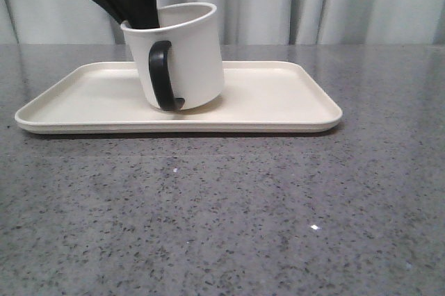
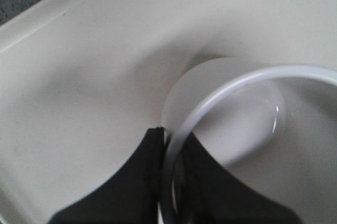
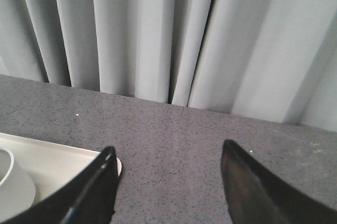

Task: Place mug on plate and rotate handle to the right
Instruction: 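Lift the mug with the left gripper and lower it onto the tray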

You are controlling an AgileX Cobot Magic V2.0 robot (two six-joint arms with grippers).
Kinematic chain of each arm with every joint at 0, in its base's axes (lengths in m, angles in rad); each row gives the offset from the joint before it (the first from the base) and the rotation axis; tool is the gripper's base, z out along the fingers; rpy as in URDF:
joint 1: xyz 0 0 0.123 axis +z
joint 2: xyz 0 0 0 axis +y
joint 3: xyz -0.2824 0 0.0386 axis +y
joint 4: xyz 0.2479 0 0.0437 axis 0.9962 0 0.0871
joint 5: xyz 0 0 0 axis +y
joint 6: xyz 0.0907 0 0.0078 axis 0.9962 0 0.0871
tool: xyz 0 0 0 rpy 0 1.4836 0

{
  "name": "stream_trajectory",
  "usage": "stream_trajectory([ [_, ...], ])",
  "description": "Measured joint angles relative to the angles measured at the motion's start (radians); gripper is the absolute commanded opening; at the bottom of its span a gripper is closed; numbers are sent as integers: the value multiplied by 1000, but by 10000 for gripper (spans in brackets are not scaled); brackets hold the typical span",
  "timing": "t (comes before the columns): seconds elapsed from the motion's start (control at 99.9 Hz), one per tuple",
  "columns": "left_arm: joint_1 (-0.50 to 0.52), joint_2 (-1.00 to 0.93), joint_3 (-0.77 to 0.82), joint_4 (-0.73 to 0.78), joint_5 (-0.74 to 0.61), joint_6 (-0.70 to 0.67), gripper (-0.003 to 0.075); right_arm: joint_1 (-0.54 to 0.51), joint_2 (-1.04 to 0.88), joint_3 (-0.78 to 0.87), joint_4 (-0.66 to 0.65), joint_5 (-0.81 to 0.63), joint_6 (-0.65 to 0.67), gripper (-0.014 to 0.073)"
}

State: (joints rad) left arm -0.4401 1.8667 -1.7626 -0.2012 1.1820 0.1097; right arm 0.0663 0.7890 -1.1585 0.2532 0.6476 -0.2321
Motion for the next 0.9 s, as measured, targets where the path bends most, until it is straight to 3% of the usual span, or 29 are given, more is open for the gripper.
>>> stream_trajectory([
  [0.681,0,0,0,0,23,22,-4,0,0,0,0,0,0,444],
  [0.901,5,0,0,-7,25,22,101,0,0,0,0,2,0,444],
])
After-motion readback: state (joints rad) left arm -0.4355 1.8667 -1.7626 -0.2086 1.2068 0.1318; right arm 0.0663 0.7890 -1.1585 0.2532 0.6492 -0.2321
